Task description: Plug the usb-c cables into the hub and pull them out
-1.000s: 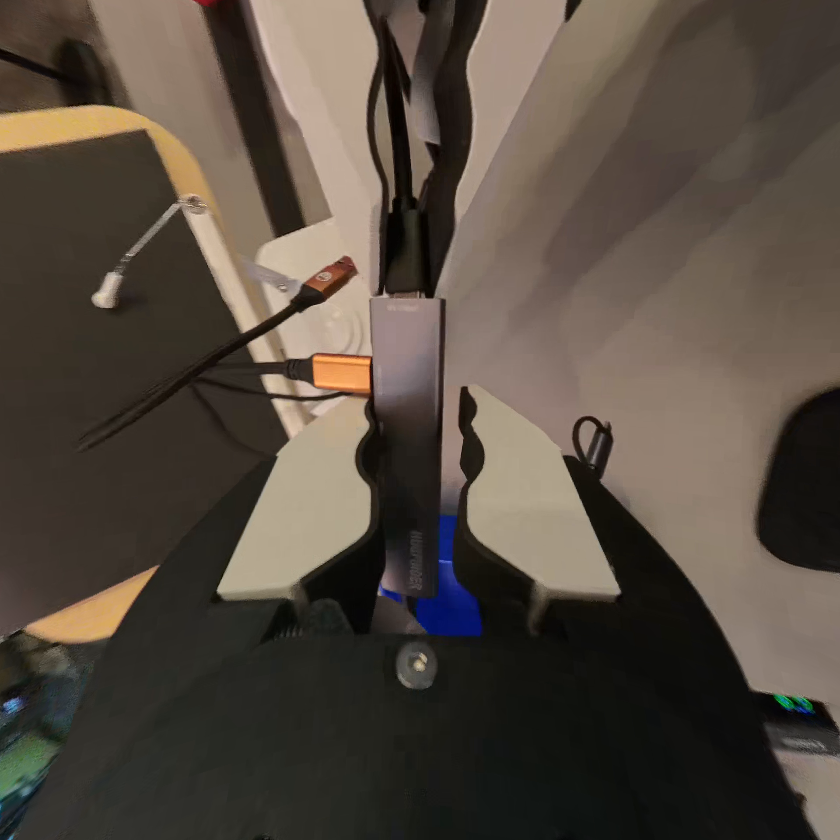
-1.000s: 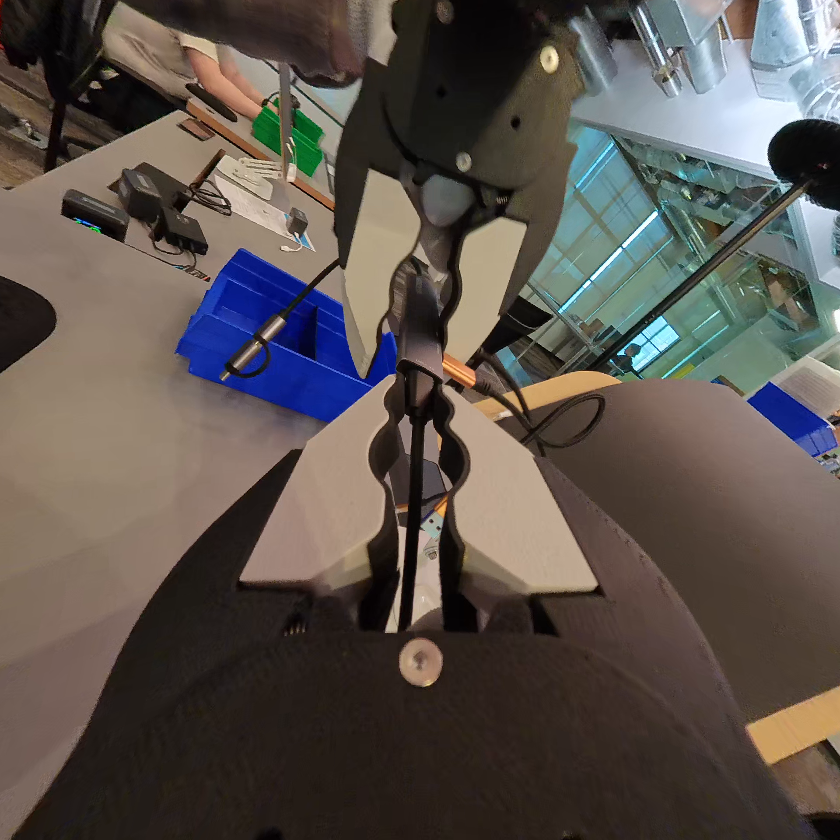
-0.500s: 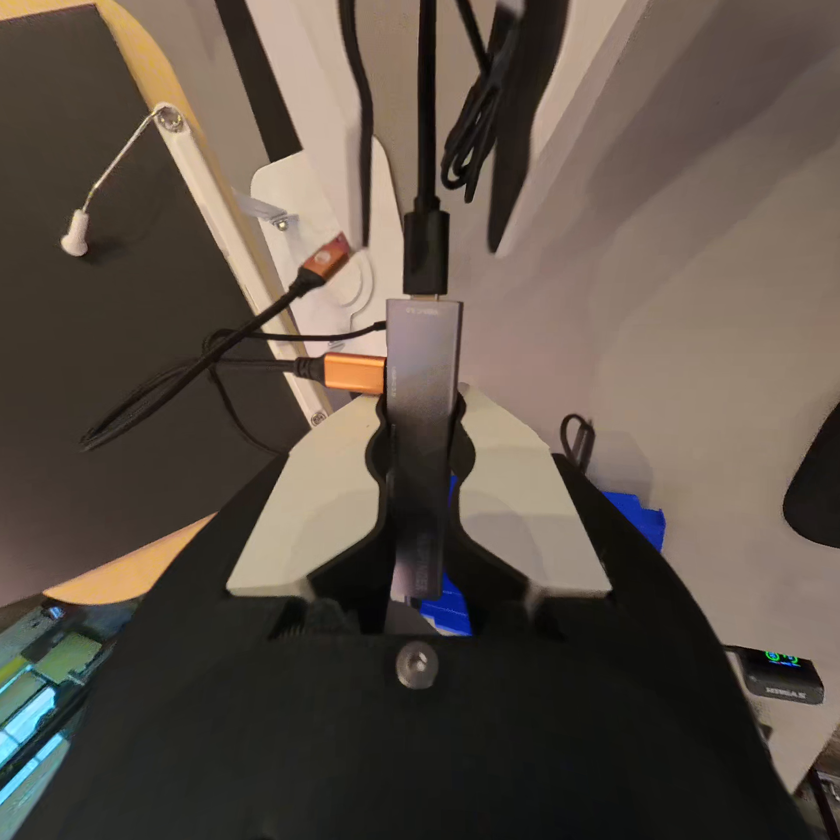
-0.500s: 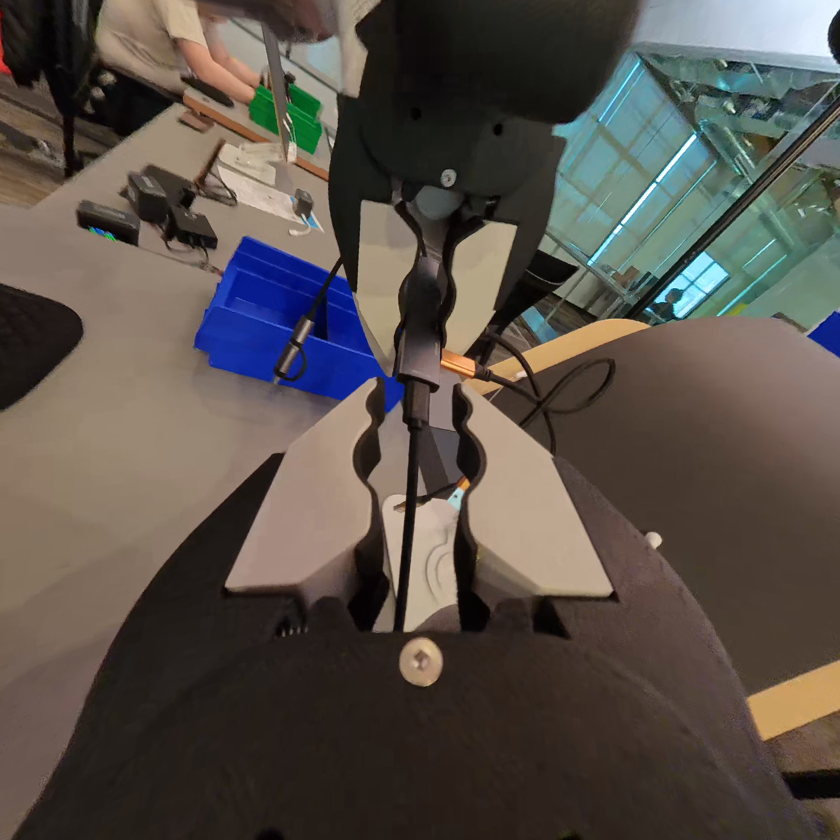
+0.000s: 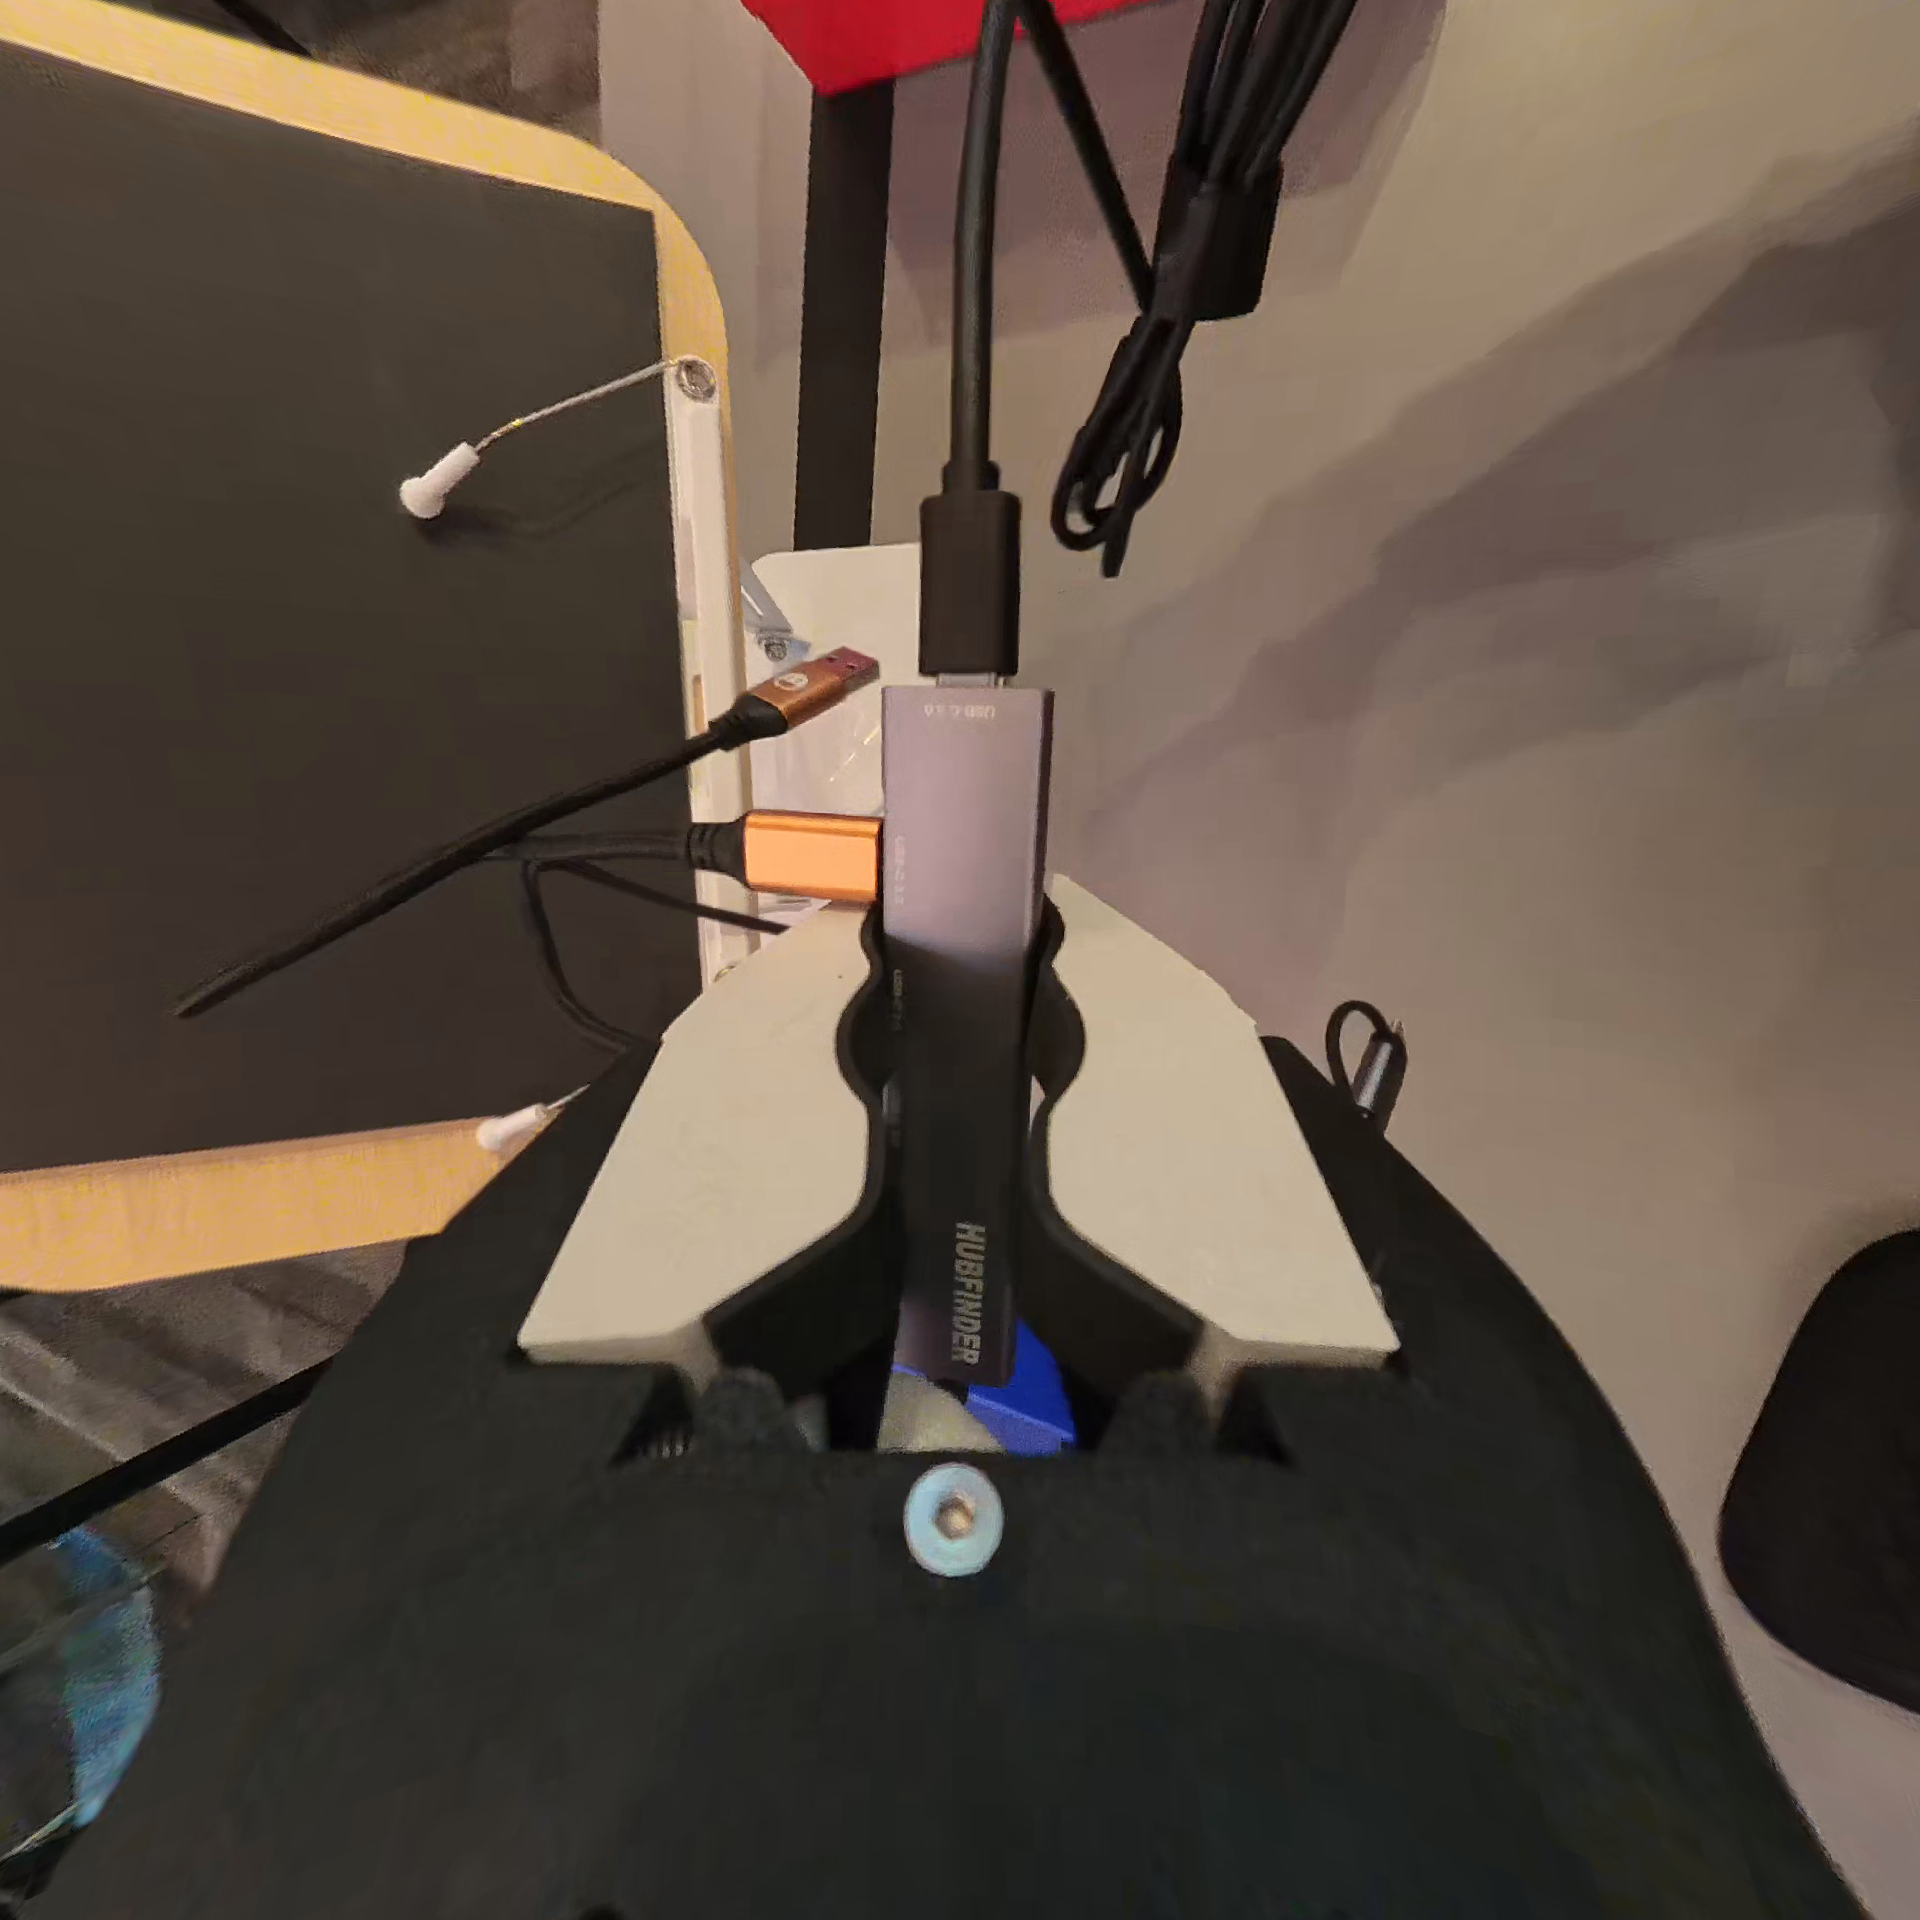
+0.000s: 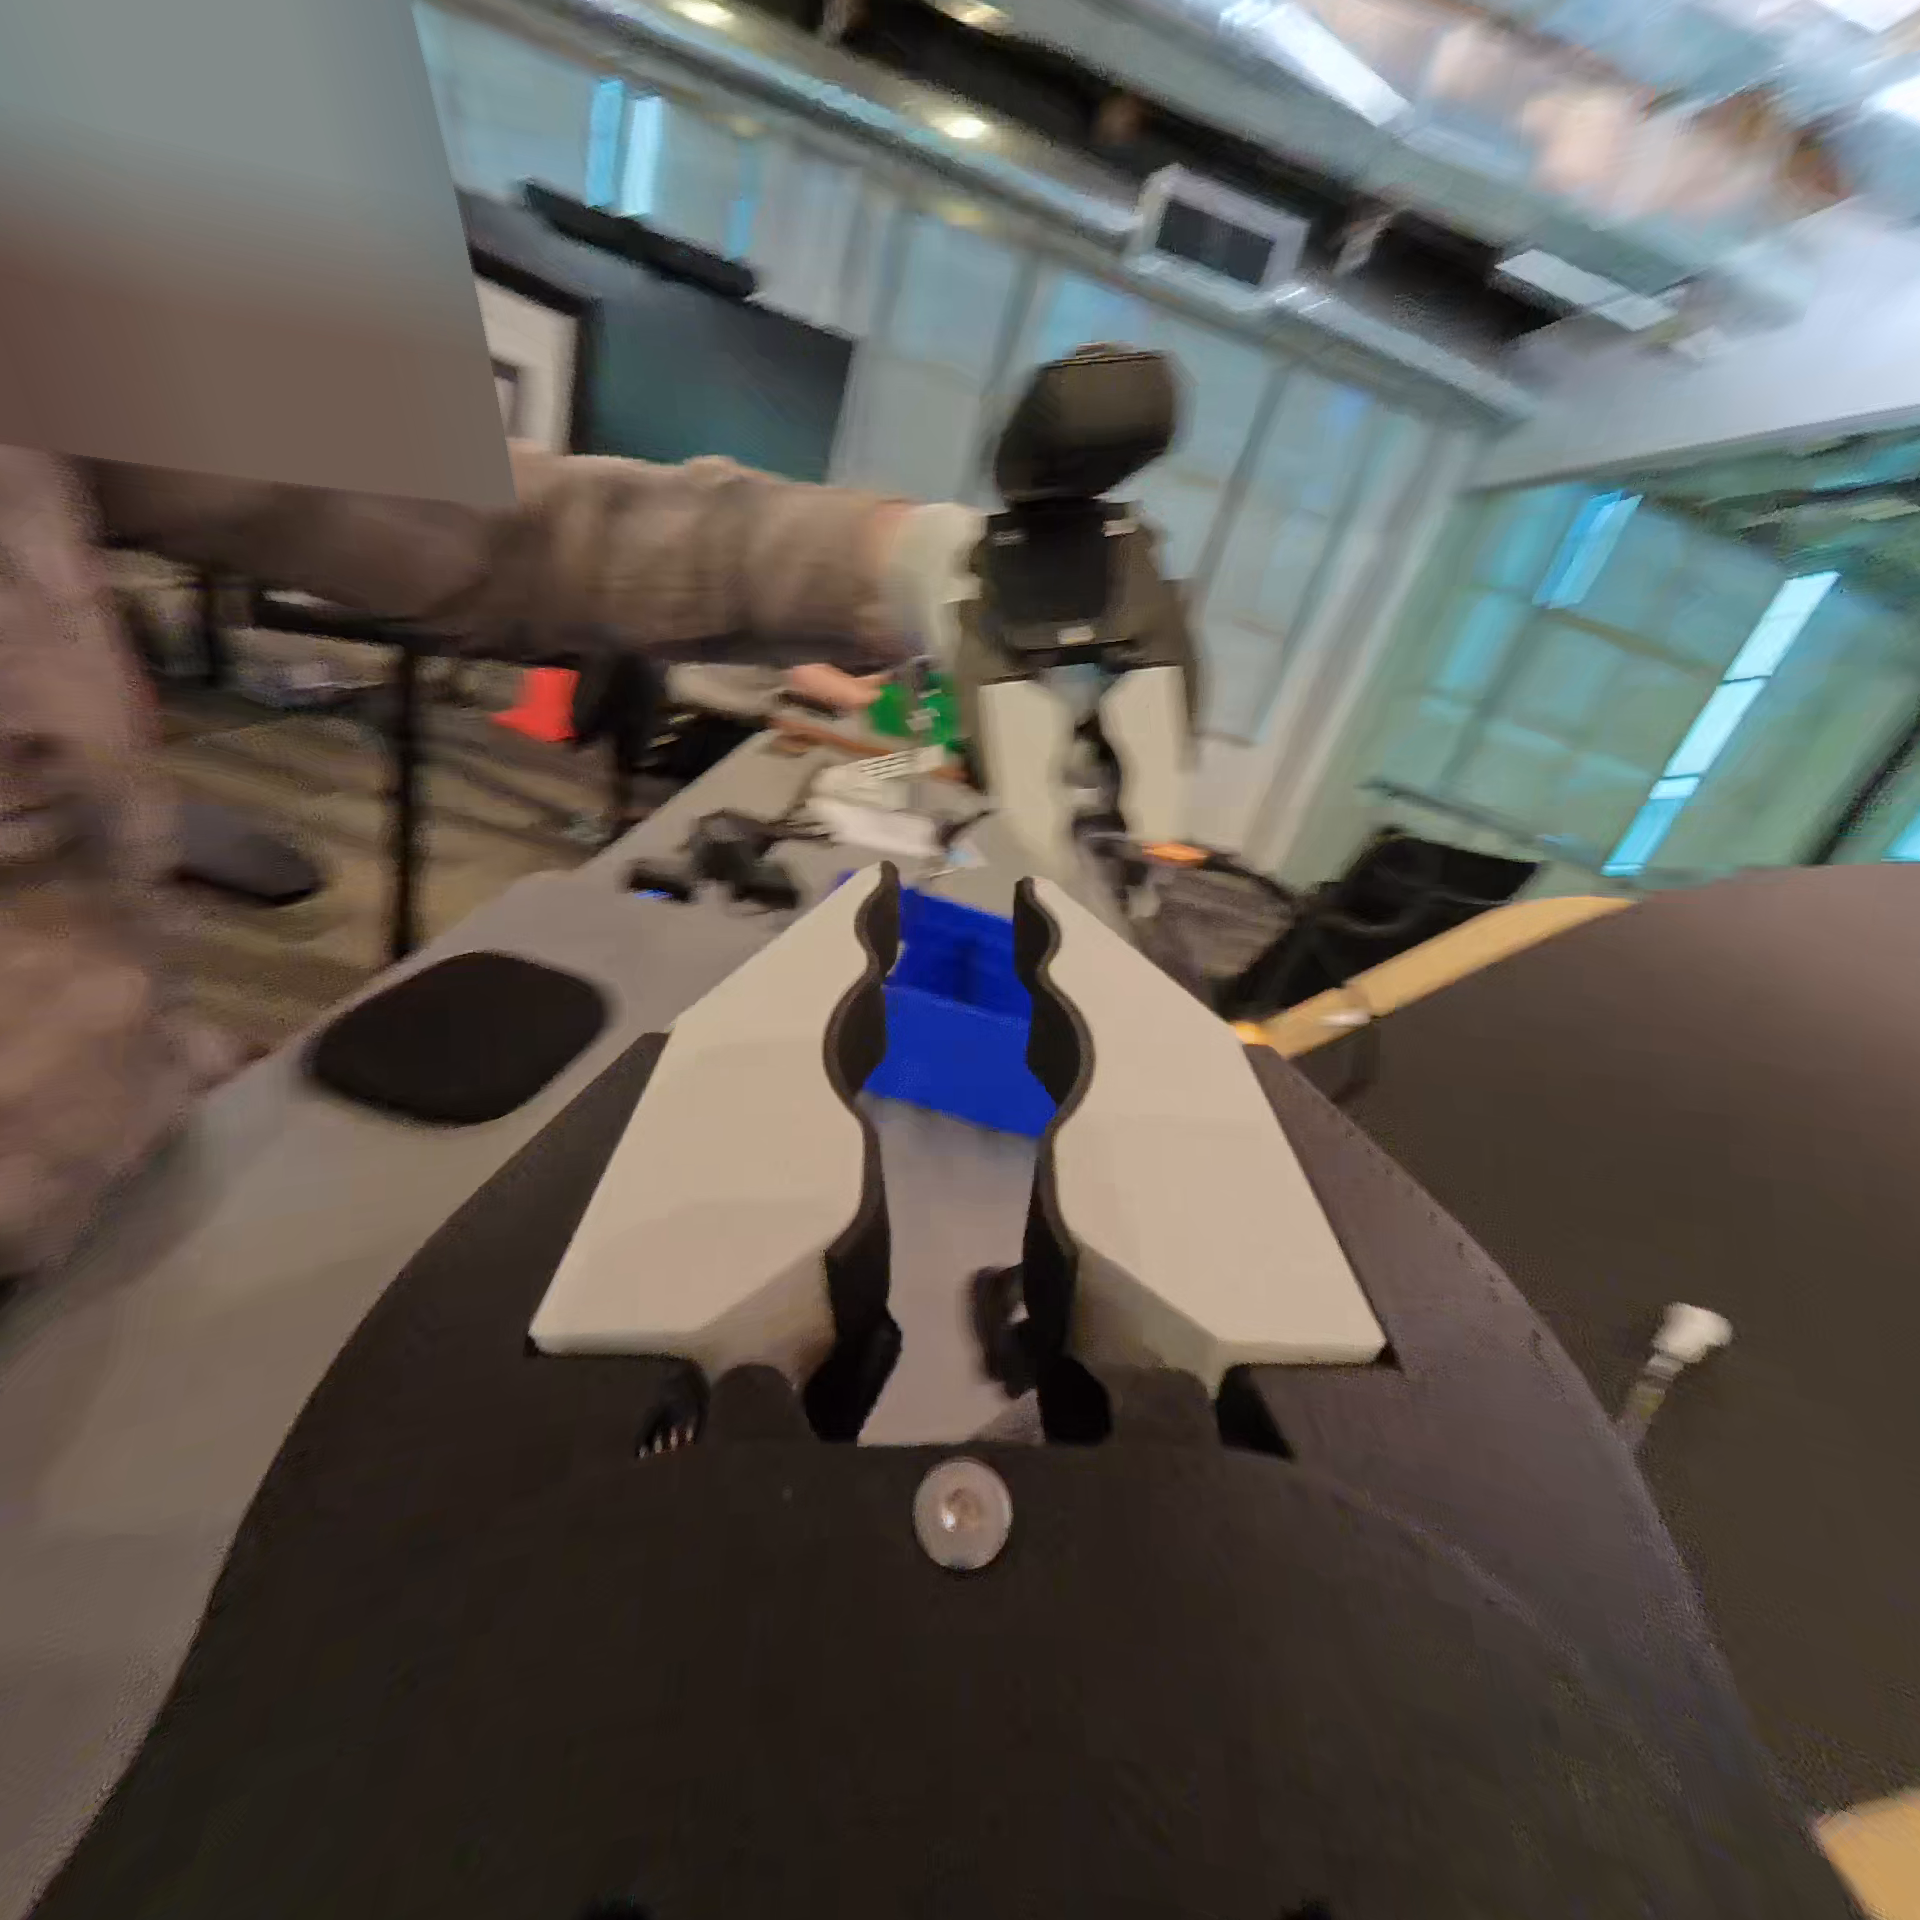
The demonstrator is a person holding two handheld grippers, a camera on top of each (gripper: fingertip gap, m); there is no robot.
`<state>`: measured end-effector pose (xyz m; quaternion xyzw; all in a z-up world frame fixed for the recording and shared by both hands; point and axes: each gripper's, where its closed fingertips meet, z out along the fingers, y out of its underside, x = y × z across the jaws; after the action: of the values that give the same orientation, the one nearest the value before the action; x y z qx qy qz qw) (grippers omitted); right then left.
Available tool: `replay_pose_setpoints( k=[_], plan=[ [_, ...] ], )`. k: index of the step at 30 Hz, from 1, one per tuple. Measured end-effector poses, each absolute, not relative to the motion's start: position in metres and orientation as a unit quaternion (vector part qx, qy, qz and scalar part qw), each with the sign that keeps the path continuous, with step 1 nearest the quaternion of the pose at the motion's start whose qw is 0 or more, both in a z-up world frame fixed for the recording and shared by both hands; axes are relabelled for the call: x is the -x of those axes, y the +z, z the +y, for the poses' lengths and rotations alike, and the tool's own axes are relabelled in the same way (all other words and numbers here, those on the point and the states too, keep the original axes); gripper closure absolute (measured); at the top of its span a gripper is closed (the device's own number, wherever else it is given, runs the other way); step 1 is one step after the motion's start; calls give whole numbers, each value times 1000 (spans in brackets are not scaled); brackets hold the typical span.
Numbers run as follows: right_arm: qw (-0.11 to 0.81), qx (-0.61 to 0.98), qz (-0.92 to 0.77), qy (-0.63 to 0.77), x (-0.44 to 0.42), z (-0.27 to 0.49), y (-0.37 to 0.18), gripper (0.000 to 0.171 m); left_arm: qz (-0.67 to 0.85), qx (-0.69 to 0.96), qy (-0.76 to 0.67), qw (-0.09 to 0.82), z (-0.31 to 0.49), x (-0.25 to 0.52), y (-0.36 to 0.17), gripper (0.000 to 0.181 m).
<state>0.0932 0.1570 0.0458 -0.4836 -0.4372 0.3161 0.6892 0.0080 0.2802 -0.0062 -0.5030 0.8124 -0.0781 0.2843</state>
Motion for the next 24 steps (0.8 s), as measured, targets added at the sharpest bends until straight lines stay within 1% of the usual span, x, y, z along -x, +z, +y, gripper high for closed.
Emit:
replay_pose_setpoints(
  k=[3,5,7,9,11,12,14,15,18,19,20,22,23,24],
  plan=[
    [605,505,-510,346,-68,128,23,139,801,513,-97,293,282,-7,3,159],
    [568,541,-520,338,-45,143,5,120,796,517,-103,296,282,-7,8,159],
    [549,562,-510,350,-23,164,-5,113,795,519,-98,298,283,-7,12,159],
    [578,579,-467,335,-12,197,-4,115,798,518,-90,294,283,-5,12,159],
    [595,577,-418,372,-9,214,4,112,808,510,-85,282,278,-3,7,158],
    [623,570,-382,376,-14,226,13,115,814,505,-80,274,275,-1,3,158],
    [643,542,-366,400,-16,228,21,120,827,495,-56,262,272,1,-4,159],
    [660,544,-353,379,-21,235,22,131,830,493,-46,256,272,2,-7,159],
    [667,544,-367,352,-22,233,21,138,844,481,-14,239,274,3,-17,160],
    [665,547,-368,351,-22,233,21,135,847,478,-10,231,272,4,-19,160],
    [662,554,-364,350,-22,235,21,126,852,472,-7,224,271,4,-21,160],
    [665,563,-353,341,-22,241,19,119,861,459,3,219,268,3,-24,160],
    [657,578,-355,329,-21,245,13,120,866,451,11,213,267,3,-27,159],
    [658,576,-359,325,-19,245,12,130,871,445,21,207,266,4,-30,159]
  ],
)
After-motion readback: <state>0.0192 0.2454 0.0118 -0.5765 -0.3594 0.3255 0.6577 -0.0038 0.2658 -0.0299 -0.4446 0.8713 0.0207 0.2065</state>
